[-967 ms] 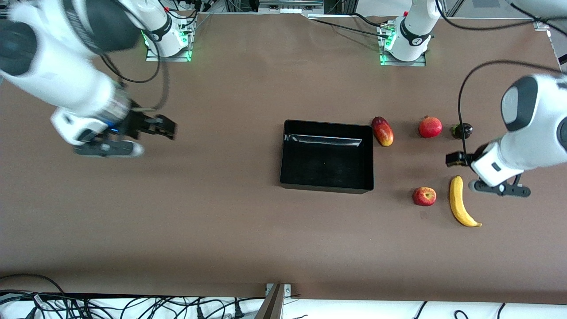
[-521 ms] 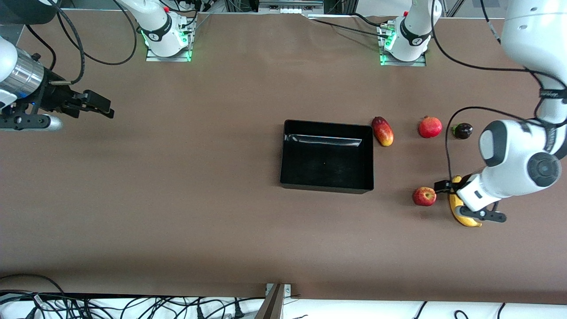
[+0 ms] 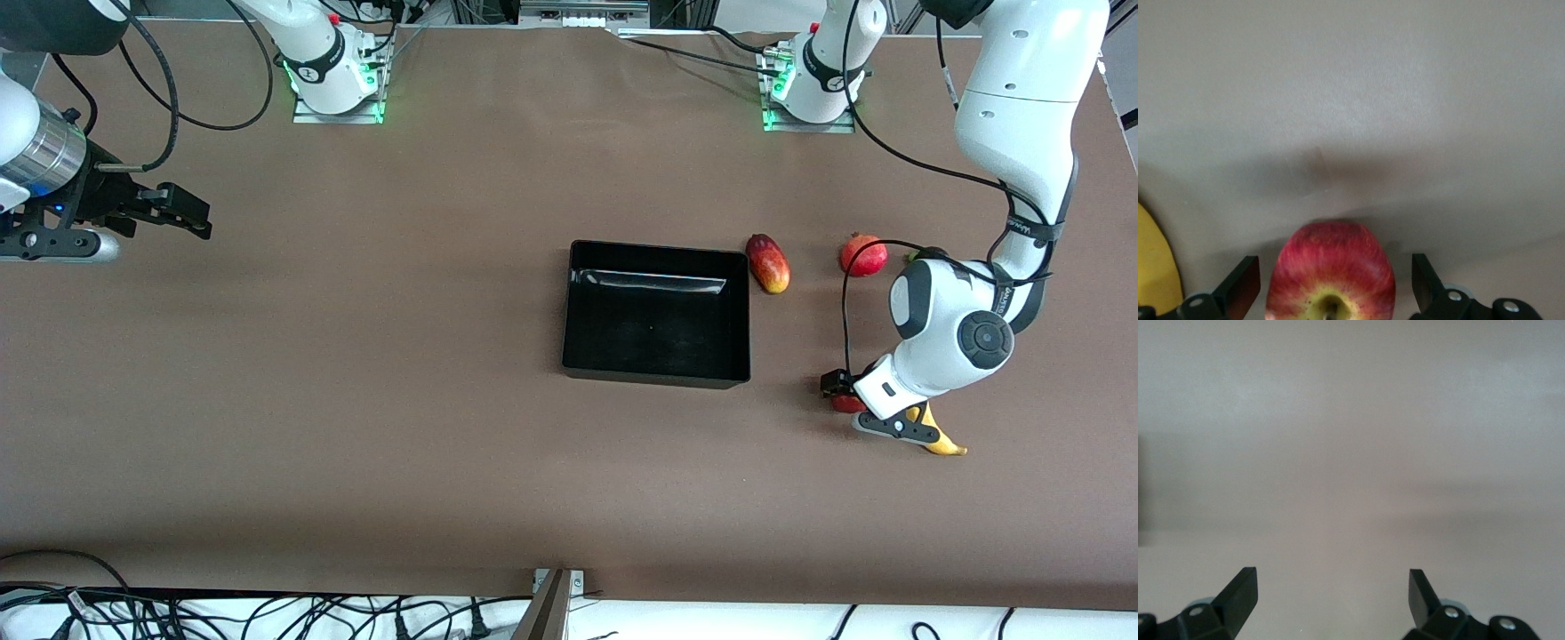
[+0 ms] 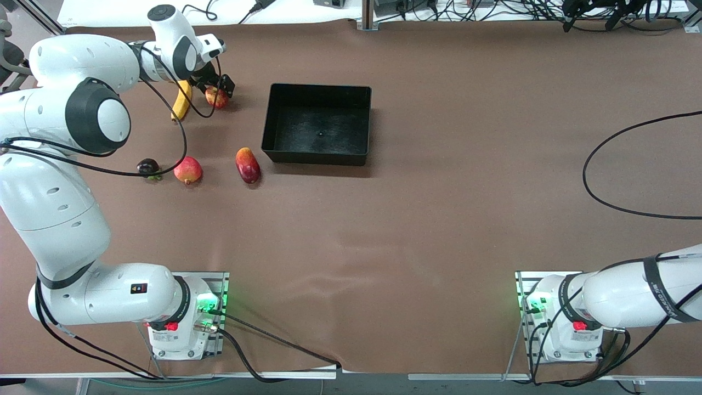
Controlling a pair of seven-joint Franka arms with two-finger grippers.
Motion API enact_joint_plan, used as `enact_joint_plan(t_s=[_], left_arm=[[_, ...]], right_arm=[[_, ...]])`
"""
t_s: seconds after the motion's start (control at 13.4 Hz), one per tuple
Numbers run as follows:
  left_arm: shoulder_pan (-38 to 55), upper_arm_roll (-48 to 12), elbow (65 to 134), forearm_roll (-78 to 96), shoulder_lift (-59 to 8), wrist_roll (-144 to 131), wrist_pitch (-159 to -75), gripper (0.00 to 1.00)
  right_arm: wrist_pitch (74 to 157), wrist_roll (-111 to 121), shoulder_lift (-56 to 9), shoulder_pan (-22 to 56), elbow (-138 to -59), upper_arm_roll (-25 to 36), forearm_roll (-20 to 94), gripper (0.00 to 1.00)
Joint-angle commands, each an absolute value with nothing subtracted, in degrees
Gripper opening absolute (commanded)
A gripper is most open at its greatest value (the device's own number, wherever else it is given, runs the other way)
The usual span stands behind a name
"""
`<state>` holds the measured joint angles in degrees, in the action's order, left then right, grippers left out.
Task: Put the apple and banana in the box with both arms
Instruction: 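Grasp the red apple beside the banana with the left gripper, then carry the apple over the black box and lower it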
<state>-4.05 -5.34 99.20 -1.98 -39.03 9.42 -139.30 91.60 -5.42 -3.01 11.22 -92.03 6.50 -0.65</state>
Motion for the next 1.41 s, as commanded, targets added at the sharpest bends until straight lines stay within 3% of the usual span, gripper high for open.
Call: enact_joint_plan(t_s=[0.0, 0.15, 0.3, 0.6, 0.74, 1.04, 1.34], left_arm=[[-3.96, -5.19, 100.28, -3.42, -37.97, 11.05, -138.87, 0.32], [-3.96, -5.36, 99.58, -3.95, -37.71, 13.97, -137.64, 0.12], [-2.21, -5.45, 97.14, -3.96, -36.40, 13.80, -132.66, 0.11], [5.07, -5.89, 81.51, -3.08, -35.95, 10.66, -110.08, 0.11], [10.61, -6.50, 79.37, -3.08, -34.46, 0.32, -105.14, 0.11], [17.32, -8.16, 84.88, -2.99, -32.17, -12.39, -105.02, 0.13], [17.67, -10.54, 101.99, -2.99, -27.87, -15.38, -120.27, 0.15]], right_arm=[[91.93, -4.66, -2.28, 10.63, -91.94, 5.63, -1.49, 1.00], [91.84, -4.75, -2.81, 10.55, -91.15, 5.62, -1.58, 1.00], [91.85, -5.18, -3.07, 10.63, -90.88, 5.63, -1.58, 1.00], [91.93, -5.36, -3.16, 10.46, -90.79, 5.71, -1.49, 1.00], [91.85, -5.36, -3.16, 10.37, -90.88, 5.80, -1.50, 1.00], [91.84, -5.45, -3.60, 10.02, -90.97, 5.98, -1.41, 1.00], [91.76, -5.45, -3.60, 10.02, -90.88, 5.98, -1.41, 1.00]])
